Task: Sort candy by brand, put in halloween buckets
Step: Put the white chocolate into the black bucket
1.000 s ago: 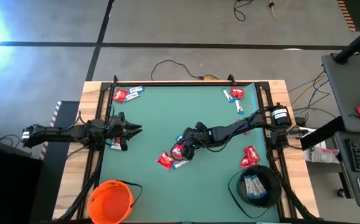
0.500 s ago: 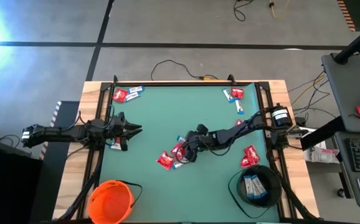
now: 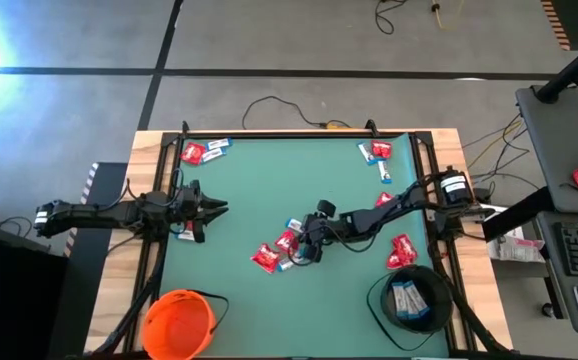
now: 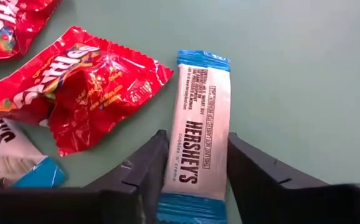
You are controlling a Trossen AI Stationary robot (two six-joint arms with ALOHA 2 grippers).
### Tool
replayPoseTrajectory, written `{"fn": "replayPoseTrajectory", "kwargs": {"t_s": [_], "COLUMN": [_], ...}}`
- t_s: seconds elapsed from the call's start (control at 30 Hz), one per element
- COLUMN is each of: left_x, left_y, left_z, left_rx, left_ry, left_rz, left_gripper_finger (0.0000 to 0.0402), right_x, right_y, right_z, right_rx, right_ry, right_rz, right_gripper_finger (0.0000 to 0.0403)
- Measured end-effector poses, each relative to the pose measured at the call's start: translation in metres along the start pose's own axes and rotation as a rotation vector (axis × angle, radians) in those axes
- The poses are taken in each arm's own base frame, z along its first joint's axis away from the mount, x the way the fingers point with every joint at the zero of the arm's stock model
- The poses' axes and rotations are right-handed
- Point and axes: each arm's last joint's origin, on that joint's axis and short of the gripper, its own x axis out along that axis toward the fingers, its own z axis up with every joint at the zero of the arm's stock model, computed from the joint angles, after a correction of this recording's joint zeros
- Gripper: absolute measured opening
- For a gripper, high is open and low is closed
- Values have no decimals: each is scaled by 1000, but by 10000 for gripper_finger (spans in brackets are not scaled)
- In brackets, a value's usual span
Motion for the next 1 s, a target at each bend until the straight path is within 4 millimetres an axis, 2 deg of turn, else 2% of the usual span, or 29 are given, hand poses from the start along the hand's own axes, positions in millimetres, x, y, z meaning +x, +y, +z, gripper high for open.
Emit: {"fn": "replayPoseTrajectory", "kwargs": {"t_s": [0.2, 0.4, 0.57, 0.7, 0.83, 1.0], "left_x": [0, 0, 0, 0, 0, 1], "left_y": [0, 0, 0, 0, 0, 0], "left_z": [0, 0, 0, 0, -1, -1], "left_rx": [0, 0, 0, 0, 1, 1], "left_ry": [0, 0, 0, 3, 8, 7], "left_rz": [0, 0, 0, 0, 2, 2], "left_gripper_finger": [76, 76, 76, 76, 76, 76], "right_x": [1, -2, -18, -43, -80, -153], "right_y": [-1, -1, -1, -3, -3, 7], "right_z": [-4, 0, 17, 37, 56, 77], "right_rx": [-20, -26, -44, -48, -28, 42], "right_ry": [16, 35, 89, 141, 208, 345], "right_rz": [-3, -8, -14, -14, 64, 288], "right_gripper_finger": [105, 115, 115, 106, 109, 102]}}
